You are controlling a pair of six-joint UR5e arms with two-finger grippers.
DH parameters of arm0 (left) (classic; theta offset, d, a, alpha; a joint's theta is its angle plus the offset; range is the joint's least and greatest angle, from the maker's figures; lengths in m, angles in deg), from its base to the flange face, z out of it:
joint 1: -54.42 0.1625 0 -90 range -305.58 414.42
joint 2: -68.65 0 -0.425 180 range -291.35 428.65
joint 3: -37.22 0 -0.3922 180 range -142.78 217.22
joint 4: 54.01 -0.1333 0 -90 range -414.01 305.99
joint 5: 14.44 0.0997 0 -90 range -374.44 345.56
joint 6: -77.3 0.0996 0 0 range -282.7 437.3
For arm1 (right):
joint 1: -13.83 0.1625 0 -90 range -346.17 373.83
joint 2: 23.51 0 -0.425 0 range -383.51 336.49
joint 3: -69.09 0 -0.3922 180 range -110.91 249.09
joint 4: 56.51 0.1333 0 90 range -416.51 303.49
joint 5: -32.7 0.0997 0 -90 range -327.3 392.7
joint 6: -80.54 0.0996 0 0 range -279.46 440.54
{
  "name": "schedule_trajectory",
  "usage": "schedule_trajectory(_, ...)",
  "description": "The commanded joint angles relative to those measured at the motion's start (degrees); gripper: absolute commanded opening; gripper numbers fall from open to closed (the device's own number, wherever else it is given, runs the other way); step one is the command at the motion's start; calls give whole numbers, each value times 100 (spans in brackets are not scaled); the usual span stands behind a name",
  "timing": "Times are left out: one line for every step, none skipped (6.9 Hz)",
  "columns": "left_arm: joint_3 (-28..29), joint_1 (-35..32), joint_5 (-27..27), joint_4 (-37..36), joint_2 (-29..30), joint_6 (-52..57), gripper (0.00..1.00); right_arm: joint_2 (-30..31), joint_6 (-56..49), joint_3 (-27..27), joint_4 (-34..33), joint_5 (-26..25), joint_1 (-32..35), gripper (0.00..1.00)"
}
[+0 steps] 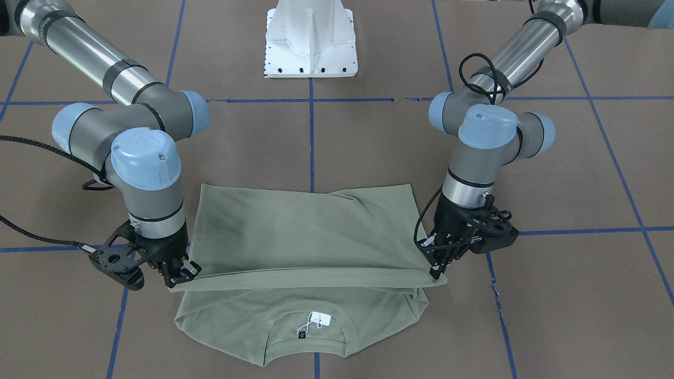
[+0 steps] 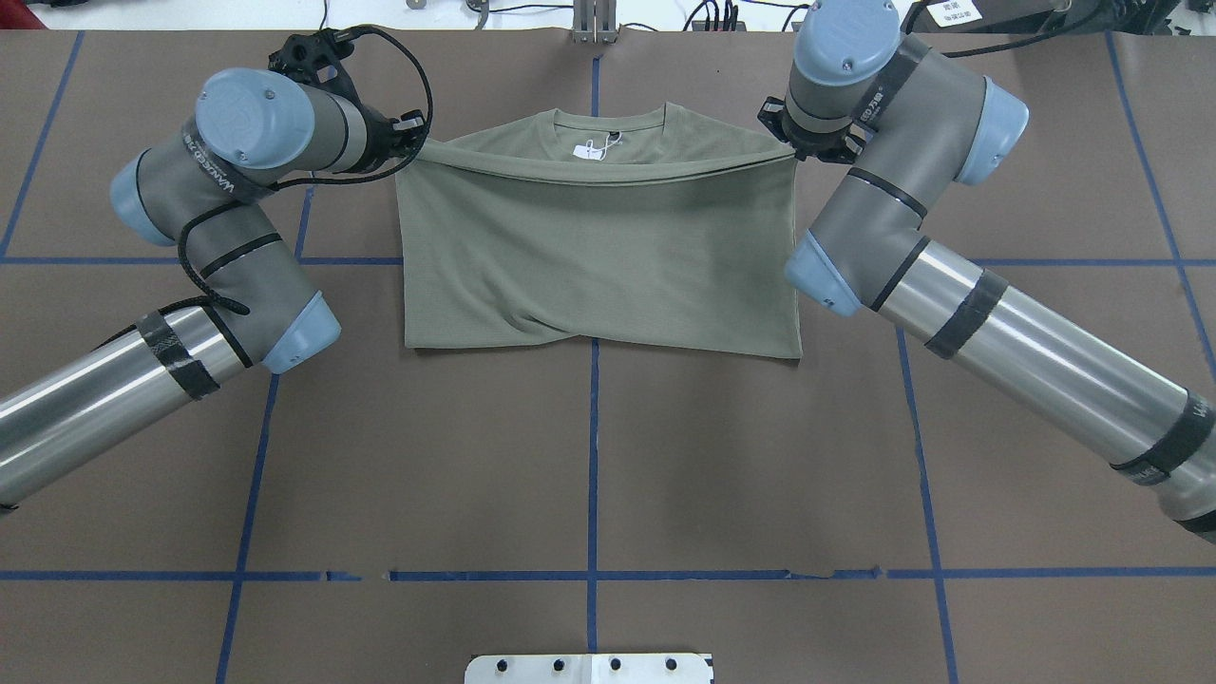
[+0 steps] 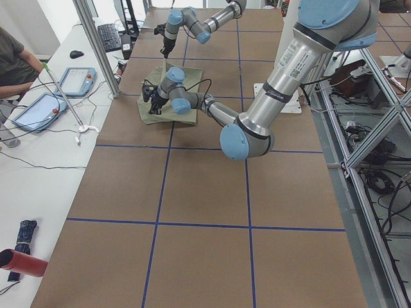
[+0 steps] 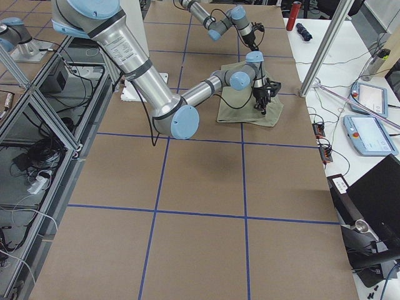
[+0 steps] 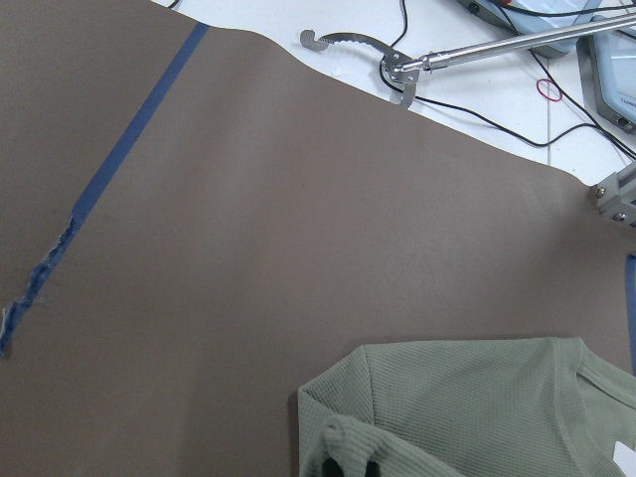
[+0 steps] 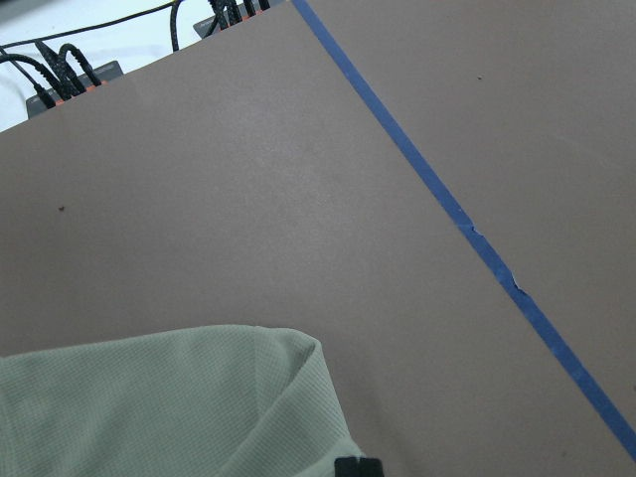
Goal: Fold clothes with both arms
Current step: 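Lay the hem down near the collar and hold with both grippers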
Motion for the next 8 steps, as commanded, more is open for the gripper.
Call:
schedule_trajectory(505,10,48,145,284,21,0,-346,-26,562,61,13,29,0)
schedule_trajectory(524,19,48,172,302,30,0,-356,-26,844,444,4,73,0)
schedule_trajectory(733,19,48,485,319,169,0,-356,-113,1020,561,4,134,0)
schedule_trajectory(805,19,48,593,320,223,0,-365,-149,1057,562,4,170,0)
schedule_trajectory(814,45,48,594,320,223,0,-374,-158,1136,570,-22,170,0)
schedule_trajectory(814,80,48,602,320,223,0,-400,-149,1136,571,-22,161,0)
schedule_trajectory(814,107,48,603,328,223,1,-452,-141,1136,571,-22,153,0)
schedule_trajectory(814,116,48,603,320,223,2,-453,-141,1145,571,-31,126,0)
